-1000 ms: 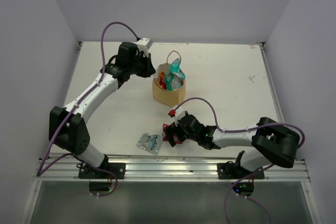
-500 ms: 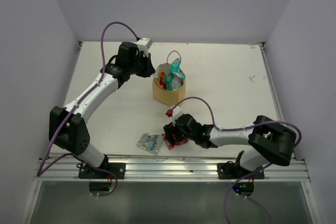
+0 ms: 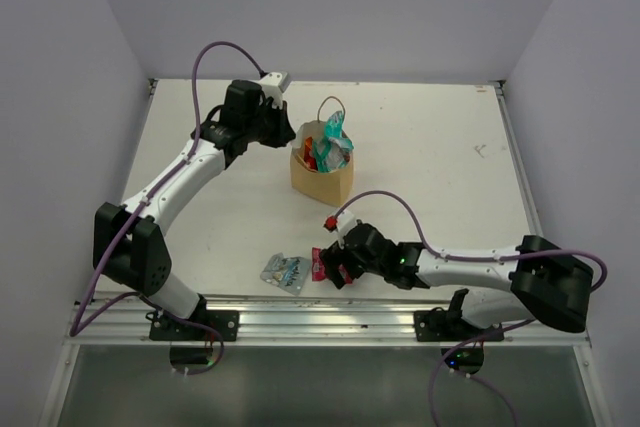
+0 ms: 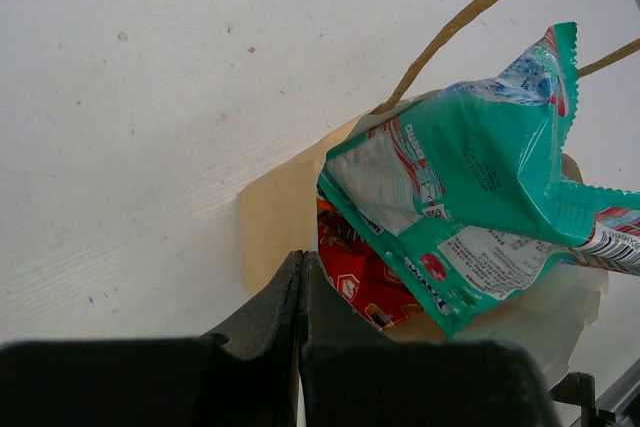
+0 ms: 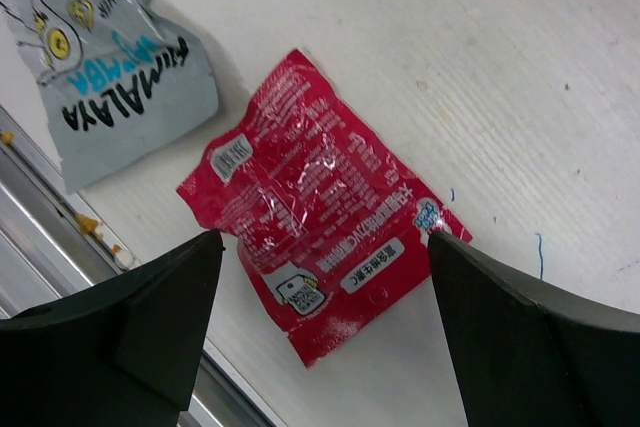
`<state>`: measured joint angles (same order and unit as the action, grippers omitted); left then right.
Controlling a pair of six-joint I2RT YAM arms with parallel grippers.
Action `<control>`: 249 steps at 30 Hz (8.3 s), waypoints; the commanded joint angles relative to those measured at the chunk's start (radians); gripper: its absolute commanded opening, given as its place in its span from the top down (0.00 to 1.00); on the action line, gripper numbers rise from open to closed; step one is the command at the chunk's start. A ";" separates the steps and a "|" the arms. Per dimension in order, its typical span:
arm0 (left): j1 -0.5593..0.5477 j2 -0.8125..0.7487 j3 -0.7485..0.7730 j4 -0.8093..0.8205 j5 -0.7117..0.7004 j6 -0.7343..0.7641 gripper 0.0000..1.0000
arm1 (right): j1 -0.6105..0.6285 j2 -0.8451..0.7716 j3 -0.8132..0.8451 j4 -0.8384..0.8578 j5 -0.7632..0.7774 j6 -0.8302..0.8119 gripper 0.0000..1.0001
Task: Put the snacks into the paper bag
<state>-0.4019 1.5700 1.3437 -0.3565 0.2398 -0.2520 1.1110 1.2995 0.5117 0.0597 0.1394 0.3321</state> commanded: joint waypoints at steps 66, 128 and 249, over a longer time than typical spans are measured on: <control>-0.005 -0.031 -0.011 0.028 0.010 0.007 1.00 | -0.200 0.373 1.047 -0.402 0.433 -0.472 0.99; -0.005 -0.077 -0.025 0.024 0.000 0.003 1.00 | 0.285 0.514 0.637 -0.083 -0.092 -0.165 0.01; -0.021 -0.028 -0.063 0.091 0.158 -0.021 0.81 | -0.212 0.145 0.666 -0.305 0.540 -0.170 0.22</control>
<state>-0.4160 1.5299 1.2934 -0.3111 0.3683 -0.2527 0.9119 1.4406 1.1965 -0.3019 0.6430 0.1204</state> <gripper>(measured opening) 0.203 0.797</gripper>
